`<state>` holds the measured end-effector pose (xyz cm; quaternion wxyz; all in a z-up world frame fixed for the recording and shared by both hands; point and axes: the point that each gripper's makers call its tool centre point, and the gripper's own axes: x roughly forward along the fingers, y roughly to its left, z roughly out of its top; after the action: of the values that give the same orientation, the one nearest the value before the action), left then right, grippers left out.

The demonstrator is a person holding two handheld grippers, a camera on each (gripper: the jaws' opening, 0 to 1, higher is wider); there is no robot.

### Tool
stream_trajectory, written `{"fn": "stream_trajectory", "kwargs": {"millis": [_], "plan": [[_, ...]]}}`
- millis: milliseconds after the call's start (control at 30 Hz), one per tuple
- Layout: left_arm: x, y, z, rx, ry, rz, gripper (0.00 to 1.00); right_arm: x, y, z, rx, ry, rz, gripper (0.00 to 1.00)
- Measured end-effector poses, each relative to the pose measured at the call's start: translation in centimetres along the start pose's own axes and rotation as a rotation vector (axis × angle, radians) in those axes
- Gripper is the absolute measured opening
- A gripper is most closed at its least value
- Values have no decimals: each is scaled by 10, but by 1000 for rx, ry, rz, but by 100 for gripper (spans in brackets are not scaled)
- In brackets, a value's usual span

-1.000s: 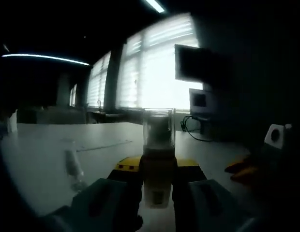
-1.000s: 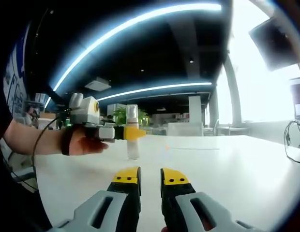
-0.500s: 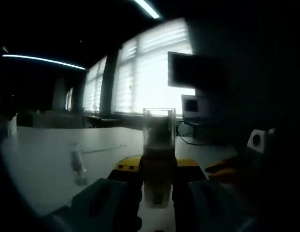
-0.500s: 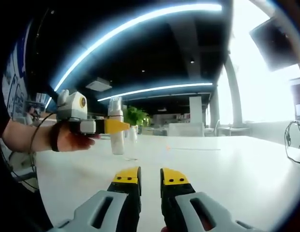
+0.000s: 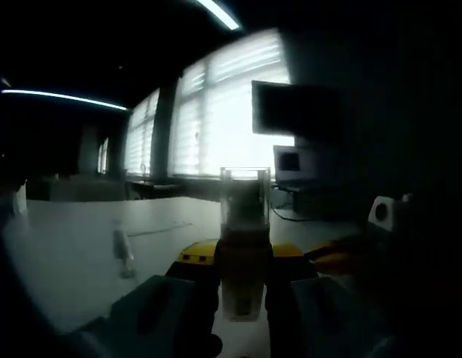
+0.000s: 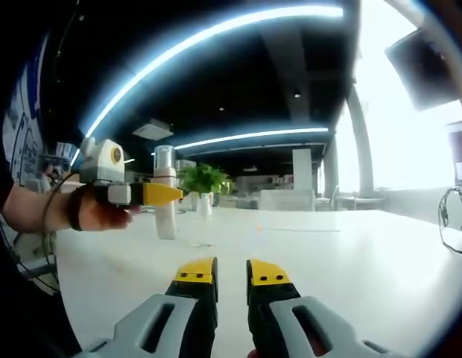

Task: Clamp pump bottle remove cover press pump head put on cover

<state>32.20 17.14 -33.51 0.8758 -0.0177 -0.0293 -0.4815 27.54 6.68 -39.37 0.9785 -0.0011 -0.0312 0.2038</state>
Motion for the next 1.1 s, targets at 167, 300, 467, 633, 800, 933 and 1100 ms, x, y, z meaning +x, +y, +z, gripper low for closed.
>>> {"fn": "stream_trajectory", "kwargs": {"millis": [167, 300, 467, 633, 800, 933, 1100], "plan": [[-8, -3, 1, 13, 2, -10, 14, 0, 0, 0, 0, 0, -3, 10], [-11, -3, 6, -31, -12, -3, 14, 0, -1, 0, -3, 2, -6, 10], [-15, -3, 4, 9, -4, 15, 14, 0, 0, -1, -9, 8, -2, 10], [-27, -2, -7, -14, 11, 16, 14, -1, 1, -1, -11, 6, -1, 10], [-38, -7, -18, -16, 12, 18, 14, -1, 1, -1, -16, 7, -1, 10], [-45, -16, -28, -30, 17, 13, 14, 0, 1, -1, -17, 10, -1, 10], [-50, -19, -37, 47, 29, 30, 14, 0, 1, -2, -21, 11, -2, 10]]}}
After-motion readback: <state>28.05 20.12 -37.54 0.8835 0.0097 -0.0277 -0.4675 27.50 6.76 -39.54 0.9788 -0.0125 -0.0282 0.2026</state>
